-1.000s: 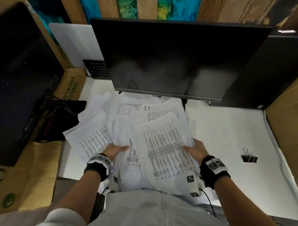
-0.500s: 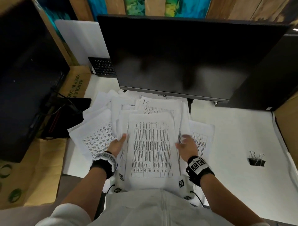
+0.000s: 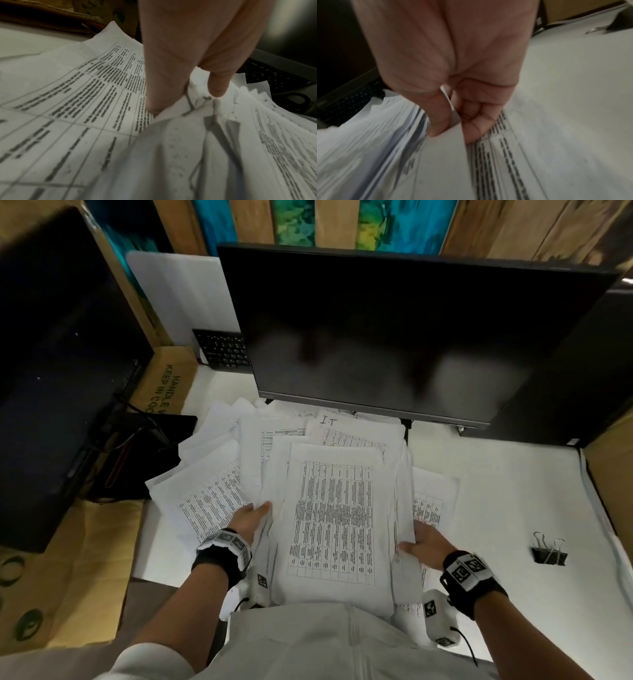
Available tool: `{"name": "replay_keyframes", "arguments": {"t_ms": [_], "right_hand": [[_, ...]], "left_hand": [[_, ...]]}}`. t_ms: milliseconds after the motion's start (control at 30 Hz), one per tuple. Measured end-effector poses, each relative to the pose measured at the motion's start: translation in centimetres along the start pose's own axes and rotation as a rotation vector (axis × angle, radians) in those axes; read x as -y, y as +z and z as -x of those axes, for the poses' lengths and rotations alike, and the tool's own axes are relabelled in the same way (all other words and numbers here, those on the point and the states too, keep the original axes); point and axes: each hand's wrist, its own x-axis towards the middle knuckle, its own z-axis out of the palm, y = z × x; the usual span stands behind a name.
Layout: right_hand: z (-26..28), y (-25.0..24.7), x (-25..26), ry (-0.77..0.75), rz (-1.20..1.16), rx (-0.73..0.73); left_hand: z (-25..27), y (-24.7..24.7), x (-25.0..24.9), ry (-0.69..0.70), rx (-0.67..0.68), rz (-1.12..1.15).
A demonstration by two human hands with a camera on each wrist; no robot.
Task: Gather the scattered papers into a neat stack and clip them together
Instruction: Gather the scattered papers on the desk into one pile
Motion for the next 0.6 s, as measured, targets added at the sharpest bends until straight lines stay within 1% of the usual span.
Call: {"name": "replay_keyframes", "arguments": {"t_ms": [33, 100, 133, 167, 233, 267, 300, 333, 367, 433, 500, 533, 600], "right_hand": [[-0.1, -0.3, -0.1, -0.004, -0.003, -0.074], [-0.7, -0.4, -0.3, 0.006, -0.069, -0.309], [-0.9, -0.3, -0.2, 0.020, -0.124, -0.377], [-1.0, 0.0, 0.1, 0.032, -0.189, -0.365], [-0.5, 0.8, 1.3, 0.050, -0.251, -0.199], [-0.1, 1.2, 1.9, 0.051, -0.221, -0.111], [0.3, 1.4, 2.5, 0.040, -0.176, -0.064], [0.4, 1.4, 2.8, 0.019, -0.172, -0.070], [0.3, 1.0, 2.7, 0.009, -0.198, -0.118], [-0.2, -0.2, 2.3, 0.000, -0.329, -0.272], [-0.5, -1.1, 2.2, 0.019, -0.384, -0.346], [-0.6, -1.2, 2.2, 0.031, -0.391, -0.338], [-0.3, -0.6, 2.5, 0.054, -0.415, -0.233]], "left_hand": [[-0.1, 0.0, 0.1, -0.006, 0.012, -0.026], [-0.5, -0.1, 0.5, -0.010, 0.015, -0.059], [-0.4, 0.1, 0.5, -0.005, 0.011, -0.051], [0.0, 0.3, 0.3, 0.004, -0.006, -0.028], [0.7, 0.6, 0.0, 0.006, -0.038, -0.041], [0.9, 0.7, 0.0, 0.009, -0.049, -0.074], [1.1, 0.8, -0.1, 0.011, -0.058, -0.104], [1.0, 0.8, 0.0, 0.016, -0.070, -0.119], [1.2, 0.9, -0.1, 0.019, -0.083, -0.126], [1.4, 1.1, -0.2, 0.030, -0.099, -0.165], [1.8, 1.4, -0.4, 0.052, -0.090, -0.252], [1.8, 1.5, -0.4, 0.065, -0.088, -0.277], [1.9, 1.5, -0.2, 0.069, -0.093, -0.266]]}}
